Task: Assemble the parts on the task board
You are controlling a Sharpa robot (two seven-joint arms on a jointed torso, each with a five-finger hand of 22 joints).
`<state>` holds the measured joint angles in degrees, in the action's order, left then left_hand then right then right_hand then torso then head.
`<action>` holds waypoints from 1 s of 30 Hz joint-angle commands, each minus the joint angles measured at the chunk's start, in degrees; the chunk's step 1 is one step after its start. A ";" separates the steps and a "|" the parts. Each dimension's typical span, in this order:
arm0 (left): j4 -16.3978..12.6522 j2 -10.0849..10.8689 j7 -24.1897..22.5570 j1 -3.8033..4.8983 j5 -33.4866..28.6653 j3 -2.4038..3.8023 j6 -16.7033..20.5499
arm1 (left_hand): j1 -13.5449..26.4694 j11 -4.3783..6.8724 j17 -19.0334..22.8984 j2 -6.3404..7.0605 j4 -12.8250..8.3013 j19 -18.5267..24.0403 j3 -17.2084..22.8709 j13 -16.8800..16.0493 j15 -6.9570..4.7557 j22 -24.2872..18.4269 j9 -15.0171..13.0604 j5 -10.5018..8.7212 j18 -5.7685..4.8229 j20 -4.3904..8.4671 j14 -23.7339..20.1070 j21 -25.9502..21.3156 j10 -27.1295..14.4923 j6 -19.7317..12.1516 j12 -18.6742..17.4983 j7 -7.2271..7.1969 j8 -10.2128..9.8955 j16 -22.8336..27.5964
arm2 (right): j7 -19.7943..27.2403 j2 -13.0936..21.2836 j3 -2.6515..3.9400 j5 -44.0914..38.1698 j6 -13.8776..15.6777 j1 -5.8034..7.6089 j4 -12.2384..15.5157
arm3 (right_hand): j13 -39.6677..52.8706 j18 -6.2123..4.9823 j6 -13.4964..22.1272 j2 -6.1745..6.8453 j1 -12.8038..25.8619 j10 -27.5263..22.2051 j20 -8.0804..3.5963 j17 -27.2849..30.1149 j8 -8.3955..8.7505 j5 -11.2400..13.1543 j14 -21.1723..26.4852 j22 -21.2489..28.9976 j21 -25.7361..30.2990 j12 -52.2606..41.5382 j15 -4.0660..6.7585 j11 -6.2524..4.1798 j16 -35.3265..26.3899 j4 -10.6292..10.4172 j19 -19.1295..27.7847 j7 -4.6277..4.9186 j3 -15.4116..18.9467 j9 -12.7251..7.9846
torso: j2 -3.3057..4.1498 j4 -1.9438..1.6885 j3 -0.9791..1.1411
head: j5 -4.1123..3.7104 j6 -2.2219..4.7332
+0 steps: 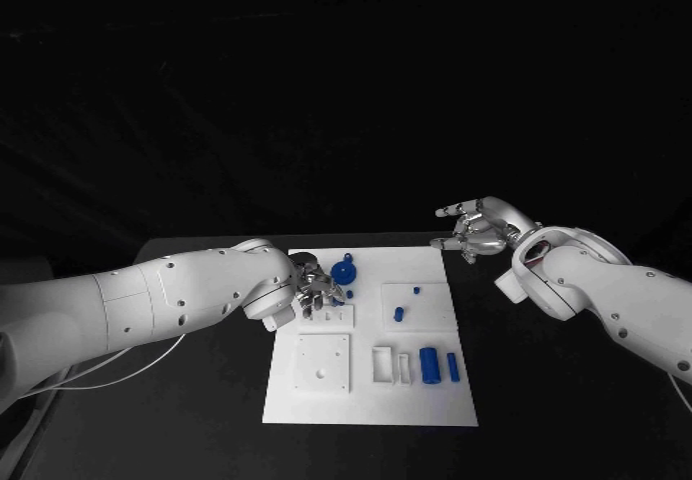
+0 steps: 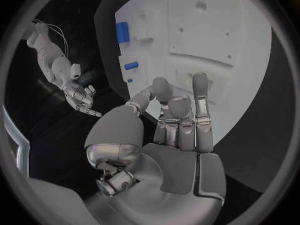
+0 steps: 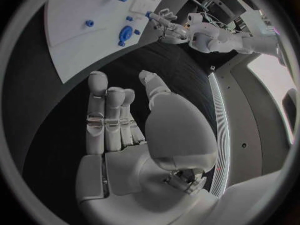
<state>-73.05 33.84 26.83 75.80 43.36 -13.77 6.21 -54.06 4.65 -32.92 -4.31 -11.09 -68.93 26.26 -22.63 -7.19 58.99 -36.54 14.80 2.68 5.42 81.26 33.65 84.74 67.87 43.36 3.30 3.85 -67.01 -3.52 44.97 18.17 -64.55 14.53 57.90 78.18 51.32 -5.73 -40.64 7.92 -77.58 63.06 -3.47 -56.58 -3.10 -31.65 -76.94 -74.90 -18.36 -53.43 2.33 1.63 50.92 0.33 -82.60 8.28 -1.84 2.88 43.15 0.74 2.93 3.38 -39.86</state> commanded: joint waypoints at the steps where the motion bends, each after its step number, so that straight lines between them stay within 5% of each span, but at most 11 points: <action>1: 0.12 -0.28 0.99 -0.25 3.79 0.02 -2.29 | -0.39 1.13 -0.06 -0.58 -0.05 -0.45 0.07 -0.05 -0.20 0.12 -24.84 0.08 0.75 0.12 0.19 -0.21 1.93 11.91 0.29 -6.76 0.09 -0.32 | 0.31 -0.06 0.04 0.30 -0.86 0.01 -0.06 | -0.07 -1.04 -0.33 -0.09 0.54 -0.26 0.03 0.05 0.17 -0.41 0.39 -1.96 0.16 -0.19 0.02 0.03 0.09 0.44 -0.34 0.01 0.00 0.08 | 0.00 -0.06 -0.09 | -0.05 -0.14; 19: 1.51 -0.70 2.38 -1.25 6.19 0.03 -4.16 | -0.30 1.34 -2.95 -0.75 0.21 -2.08 0.08 1.18 -0.24 5.30 -29.41 0.39 1.69 -0.83 0.50 -3.69 1.90 12.28 2.69 -7.05 0.13 -2.18 | 0.26 -0.22 0.04 0.35 -1.17 0.01 -0.42 | -0.14 -1.04 -0.42 -0.18 0.89 -0.26 0.02 0.05 0.16 -1.18 0.36 -1.95 0.13 -0.18 0.04 0.01 0.13 0.72 -0.34 0.00 -0.09 0.08 | -0.02 -0.19 -0.17 | -0.02 -0.71; 23: 1.75 -0.73 2.49 -1.32 6.34 0.03 -4.73 | 0.21 1.34 -2.97 -1.54 0.89 -2.24 0.00 1.38 -0.24 5.93 -29.97 -1.49 1.96 -1.11 0.50 -4.18 1.90 12.32 2.89 -7.09 0.12 -2.21 | 0.25 -0.32 0.05 0.35 -1.18 0.00 -0.54 | -0.14 -1.04 -0.42 -0.18 0.89 -0.26 0.02 0.05 0.16 -1.18 0.36 -1.95 0.13 -0.18 0.04 0.01 0.13 0.72 -0.34 0.00 -0.09 0.08 | 0.00 -0.12 -0.20 | 0.05 -0.67; 30: 2.39 -0.98 2.63 -1.37 6.98 0.03 -4.82 | 0.04 1.35 -3.28 -1.79 1.03 -2.78 -0.32 1.82 -0.18 7.53 -31.36 -2.04 2.40 -1.52 0.53 -5.43 1.88 12.24 3.43 -7.11 -0.01 -2.53 | 0.25 -0.47 0.05 0.36 -1.25 0.00 -0.70 | -0.17 -1.05 -0.45 -0.23 1.01 -0.31 0.01 0.09 0.15 -1.41 0.39 -1.94 0.19 -0.15 0.04 0.01 0.09 0.76 -0.33 0.00 -0.13 0.09 | 0.02 -0.09 -0.20 | 0.15 -0.75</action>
<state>-70.76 33.08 29.25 74.49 49.33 -13.76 2.50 -53.33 4.85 -36.15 -5.04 -10.19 -71.48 26.04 -20.89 -7.35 66.33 -40.25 13.03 4.46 3.88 81.50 28.39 84.93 67.87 46.64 3.30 3.73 -69.19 -3.57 44.56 18.17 -64.41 14.00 57.90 77.51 51.20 -5.70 -40.63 7.68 -77.34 63.07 -3.47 -56.58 -3.10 -32.84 -76.93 -74.90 -18.38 -53.43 2.33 1.63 50.92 0.81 -82.60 8.28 -2.01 2.91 43.15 0.61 2.73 3.47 -40.58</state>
